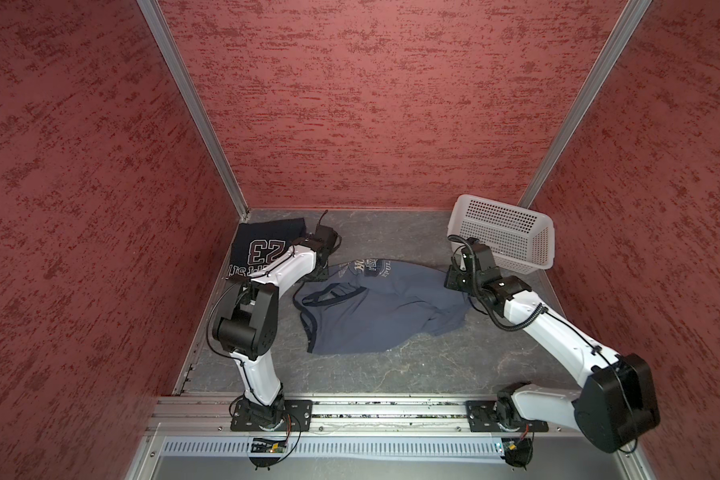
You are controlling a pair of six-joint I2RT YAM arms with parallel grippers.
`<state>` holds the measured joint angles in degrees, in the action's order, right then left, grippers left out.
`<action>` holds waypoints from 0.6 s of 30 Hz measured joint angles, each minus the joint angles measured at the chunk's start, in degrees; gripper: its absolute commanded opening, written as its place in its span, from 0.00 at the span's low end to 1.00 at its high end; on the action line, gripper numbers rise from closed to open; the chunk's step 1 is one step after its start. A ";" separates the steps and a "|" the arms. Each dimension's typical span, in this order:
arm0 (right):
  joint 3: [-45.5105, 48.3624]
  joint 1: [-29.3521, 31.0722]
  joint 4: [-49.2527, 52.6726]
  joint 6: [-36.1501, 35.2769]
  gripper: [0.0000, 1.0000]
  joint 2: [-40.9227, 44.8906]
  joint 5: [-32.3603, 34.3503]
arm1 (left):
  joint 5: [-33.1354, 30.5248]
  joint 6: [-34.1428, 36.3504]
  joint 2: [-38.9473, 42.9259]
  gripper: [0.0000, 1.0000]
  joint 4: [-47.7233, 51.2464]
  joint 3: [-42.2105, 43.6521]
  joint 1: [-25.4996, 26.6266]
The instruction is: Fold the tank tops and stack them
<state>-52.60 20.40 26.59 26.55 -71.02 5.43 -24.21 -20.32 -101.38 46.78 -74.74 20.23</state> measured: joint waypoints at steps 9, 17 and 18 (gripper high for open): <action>-10.25 0.00 4.98 -0.26 0.00 11.04 -4.61 | 14.03 2.19 9.27 0.61 -4.81 3.48 10.51; -10.56 -0.37 5.99 -0.39 0.00 8.94 -2.51 | 27.45 2.16 -0.72 0.55 -11.34 3.69 13.79; -9.75 -0.37 6.10 -0.24 0.00 8.52 -2.54 | 28.37 2.19 -2.21 0.55 -11.58 2.99 14.29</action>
<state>-62.35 20.03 32.69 26.30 -62.50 2.90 4.16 -18.13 -103.59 35.20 -71.75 34.52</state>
